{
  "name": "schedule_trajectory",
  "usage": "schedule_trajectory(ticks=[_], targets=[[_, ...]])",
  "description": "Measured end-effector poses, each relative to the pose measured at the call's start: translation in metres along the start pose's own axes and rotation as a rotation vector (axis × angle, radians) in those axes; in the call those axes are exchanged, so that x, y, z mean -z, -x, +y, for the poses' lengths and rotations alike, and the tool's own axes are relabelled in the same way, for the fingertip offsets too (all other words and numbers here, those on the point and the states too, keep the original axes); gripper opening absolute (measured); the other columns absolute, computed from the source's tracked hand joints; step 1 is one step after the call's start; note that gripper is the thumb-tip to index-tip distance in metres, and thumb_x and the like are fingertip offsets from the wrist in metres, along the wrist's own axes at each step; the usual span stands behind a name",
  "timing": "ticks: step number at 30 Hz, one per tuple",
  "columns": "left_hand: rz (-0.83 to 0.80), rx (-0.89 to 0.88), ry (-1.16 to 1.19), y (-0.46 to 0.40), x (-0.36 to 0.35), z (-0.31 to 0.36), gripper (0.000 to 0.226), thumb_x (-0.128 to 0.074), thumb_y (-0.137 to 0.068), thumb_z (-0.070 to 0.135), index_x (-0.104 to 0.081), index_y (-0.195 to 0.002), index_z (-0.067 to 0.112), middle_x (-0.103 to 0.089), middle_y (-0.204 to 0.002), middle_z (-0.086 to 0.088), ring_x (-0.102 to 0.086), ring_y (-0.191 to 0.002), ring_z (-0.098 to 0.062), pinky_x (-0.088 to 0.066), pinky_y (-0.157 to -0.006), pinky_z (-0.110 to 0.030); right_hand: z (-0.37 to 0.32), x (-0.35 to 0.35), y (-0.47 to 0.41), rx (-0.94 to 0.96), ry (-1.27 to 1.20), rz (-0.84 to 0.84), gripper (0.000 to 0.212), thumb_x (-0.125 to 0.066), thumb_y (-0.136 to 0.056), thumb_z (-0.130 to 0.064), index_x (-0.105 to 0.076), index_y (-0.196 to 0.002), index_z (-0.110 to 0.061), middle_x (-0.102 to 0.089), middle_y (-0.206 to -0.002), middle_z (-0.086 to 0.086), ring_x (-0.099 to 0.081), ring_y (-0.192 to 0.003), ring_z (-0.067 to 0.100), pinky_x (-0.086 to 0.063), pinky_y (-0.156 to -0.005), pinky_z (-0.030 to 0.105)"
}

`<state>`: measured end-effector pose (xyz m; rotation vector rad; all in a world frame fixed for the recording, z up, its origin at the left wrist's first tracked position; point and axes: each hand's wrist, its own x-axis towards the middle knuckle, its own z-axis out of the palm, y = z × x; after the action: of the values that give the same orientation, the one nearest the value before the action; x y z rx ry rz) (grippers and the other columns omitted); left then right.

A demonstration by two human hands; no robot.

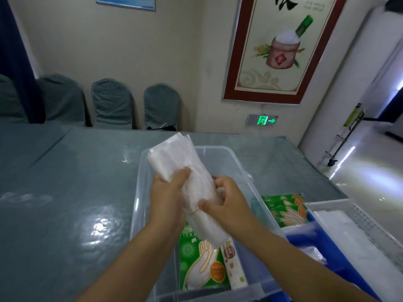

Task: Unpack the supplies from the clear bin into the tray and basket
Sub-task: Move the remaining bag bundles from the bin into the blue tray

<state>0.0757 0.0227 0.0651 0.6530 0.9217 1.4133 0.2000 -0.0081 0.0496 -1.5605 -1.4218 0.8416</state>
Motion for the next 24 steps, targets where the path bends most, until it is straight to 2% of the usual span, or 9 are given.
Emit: schedule_trajectory(ticks=[2,4,7,9,12,15,18,22,24], targets=[[0.020,0.015,0.025,0.002,-0.008,-0.002,0.025,-0.067,-0.083,0.012,-0.060,-0.107,0.016,-0.072,-0.098,-0.009,-0.071,-0.084,-0.026,-0.058,-0.066,-0.042,-0.003,0.013,0.001,0.029,-0.053,0.031,0.075,-0.081,-0.068,-0.024,-0.033,-0.125,-0.032,-0.047,-0.116,-0.017,-0.059,-0.098,0.012,-0.055,-0.084,0.035],[0.011,0.018,0.036,0.007,-0.020,-0.006,0.033,-0.068,-0.083,0.014,-0.058,-0.114,0.012,-0.071,-0.103,-0.012,-0.070,-0.088,-0.028,-0.058,-0.068,-0.044,-0.001,0.032,-0.003,0.019,-0.103,-0.064,0.087,-0.084,-0.065,-0.020,-0.030,-0.132,-0.032,-0.046,-0.121,-0.017,-0.059,-0.103,0.012,-0.054,-0.088,0.035],[0.024,-0.004,0.033,0.018,-0.048,-0.016,0.032,-0.067,-0.085,0.020,-0.059,-0.114,0.010,-0.071,-0.103,-0.015,-0.070,-0.091,-0.030,-0.057,-0.077,-0.048,0.007,0.065,-0.002,-0.058,-0.095,-0.287,0.053,-0.084,-0.065,-0.014,-0.058,-0.110,-0.024,-0.069,-0.104,-0.003,-0.068,-0.093,0.013,-0.056,-0.087,0.037],[0.038,-0.038,0.027,0.027,-0.069,-0.026,0.027,-0.065,-0.086,0.025,-0.062,-0.109,0.010,-0.072,-0.099,-0.015,-0.071,-0.088,-0.028,-0.057,-0.077,-0.048,0.017,0.085,0.002,-0.082,-0.100,-0.348,0.043,-0.083,-0.066,-0.011,-0.065,-0.104,-0.021,-0.073,-0.099,0.004,-0.070,-0.091,0.017,-0.058,-0.082,0.036],[0.056,-0.058,0.019,0.040,-0.104,-0.049,0.021,-0.062,-0.087,0.031,-0.065,-0.101,0.016,-0.074,-0.095,-0.011,-0.072,-0.083,-0.023,-0.059,-0.071,-0.042,0.037,0.123,0.004,-0.102,-0.099,-0.349,0.034,-0.080,-0.068,-0.006,-0.068,-0.097,-0.019,-0.074,-0.090,0.002,-0.071,-0.080,0.010,-0.058,-0.069,0.022],[0.084,-0.008,0.025,0.049,-0.145,-0.074,0.024,-0.062,-0.086,0.037,-0.064,-0.101,0.018,-0.074,-0.093,-0.007,-0.073,-0.079,-0.020,-0.059,-0.061,-0.034,0.060,0.172,0.004,-0.134,-0.071,-0.340,0.029,-0.079,-0.069,-0.006,-0.066,-0.089,-0.022,-0.071,-0.080,-0.006,-0.067,-0.064,-0.001,-0.052,-0.053,0.011],[0.126,0.000,0.009,0.051,-0.185,-0.101,0.022,-0.063,-0.086,0.036,-0.064,-0.099,0.018,-0.072,-0.094,-0.004,-0.071,-0.085,-0.021,-0.059,-0.068,-0.035,0.087,0.224,0.004,-0.150,0.028,-0.334,0.030,-0.079,-0.069,-0.012,-0.060,-0.087,-0.028,-0.065,-0.081,-0.012,-0.061,-0.066,-0.002,-0.047,-0.049,0.007],[0.144,0.006,-0.130,0.047,-0.219,-0.148,0.028,-0.061,-0.088,0.033,-0.060,-0.105,0.011,-0.066,-0.094,-0.003,-0.063,-0.083,-0.017,-0.050,-0.058,-0.024,0.132,0.287,0.003,-0.200,0.159,-0.326,0.032,-0.079,-0.068,-0.014,-0.063,-0.095,-0.023,-0.069,-0.089,-0.004,-0.064,-0.078,0.009,-0.052,-0.062,0.018],[0.147,0.025,-0.194,0.046,-0.226,-0.174,0.031,-0.060,-0.088,0.028,-0.055,-0.112,0.008,-0.065,-0.103,-0.008,-0.063,-0.095,-0.023,-0.052,-0.071,-0.029,0.154,0.312,-0.001,-0.199,0.269,-0.326,0.030,-0.078,-0.069,-0.015,-0.063,-0.095,-0.021,-0.067,-0.086,-0.005,-0.061,-0.074,0.005,-0.050,-0.060,0.016]])
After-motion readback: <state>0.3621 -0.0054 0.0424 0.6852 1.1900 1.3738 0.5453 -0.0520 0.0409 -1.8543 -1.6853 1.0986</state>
